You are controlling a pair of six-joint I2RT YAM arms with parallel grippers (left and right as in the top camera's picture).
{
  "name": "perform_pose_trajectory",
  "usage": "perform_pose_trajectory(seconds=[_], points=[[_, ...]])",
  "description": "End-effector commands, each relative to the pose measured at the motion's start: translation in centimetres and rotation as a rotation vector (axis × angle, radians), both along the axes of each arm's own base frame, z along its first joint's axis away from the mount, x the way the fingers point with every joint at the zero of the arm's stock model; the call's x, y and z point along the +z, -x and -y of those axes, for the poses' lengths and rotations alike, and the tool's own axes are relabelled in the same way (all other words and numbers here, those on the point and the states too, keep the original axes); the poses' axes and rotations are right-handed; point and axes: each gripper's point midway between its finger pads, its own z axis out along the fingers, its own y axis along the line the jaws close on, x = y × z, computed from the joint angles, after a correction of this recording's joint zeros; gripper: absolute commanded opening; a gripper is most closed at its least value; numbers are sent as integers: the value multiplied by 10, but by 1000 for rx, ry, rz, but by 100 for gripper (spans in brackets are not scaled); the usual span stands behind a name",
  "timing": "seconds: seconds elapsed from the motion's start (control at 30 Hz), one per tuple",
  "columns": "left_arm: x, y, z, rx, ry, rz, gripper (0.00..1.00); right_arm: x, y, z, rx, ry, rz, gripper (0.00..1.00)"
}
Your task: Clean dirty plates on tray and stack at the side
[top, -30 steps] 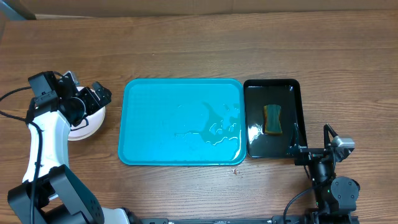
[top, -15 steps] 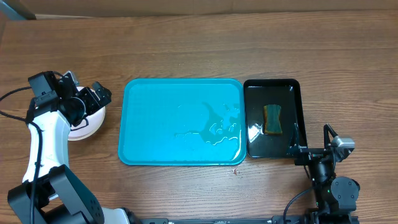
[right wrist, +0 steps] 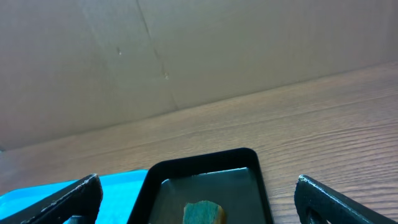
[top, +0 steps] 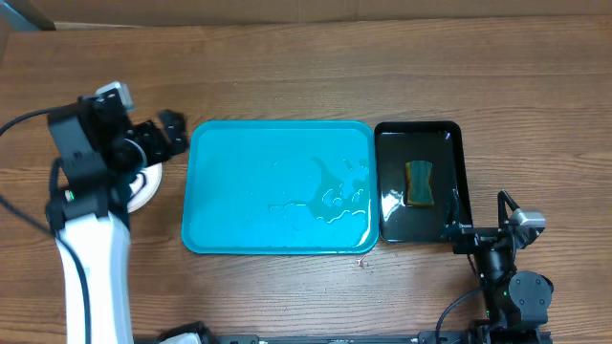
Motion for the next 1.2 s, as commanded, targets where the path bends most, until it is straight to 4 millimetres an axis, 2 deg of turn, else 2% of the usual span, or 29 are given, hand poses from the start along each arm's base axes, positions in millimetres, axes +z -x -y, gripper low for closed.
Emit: perform_pose_trajectory(seconds=[0.0,0.13,0.23,0.3,0.43,0.57,0.7,0.77,0.87,0.93,1.03,1.17], points=[[48,20,20,-42,-126,141,100,-3,0,1,-3,0,-2,100],[91,53,24,16,-217,279,99,-3,0,1,-3,-1,-2,100],[106,82,35,-6,-221,367,100,-3,0,1,-3,0,-2,100],[105,100,39,-10,-222,405,100,-3,0,1,-3,0,-2,100],[80,134,46,-28,-217,456,100,-3,0,1,-3,0,-2,100],[67,148,54,-40,-198,589,100,-3,0,1,-3,-1,-2,100],[89,153,58,-33,-191,873,100,-3,0,1,-3,-1,-2,100],[103,161,58,-19,-195,1027,100,-3,0,1,-3,0,-2,100],[115,171,59,-7,-203,1191,100,-3,0,1,-3,0,-2,100],[110,169,59,-7,-203,1204,100,-3,0,1,-3,-1,-2,100],[87,158,58,-9,-201,1151,100,-3,0,1,-3,-1,-2,100],[38,137,53,10,-195,1020,100,-3,0,1,-3,0,-2,100]])
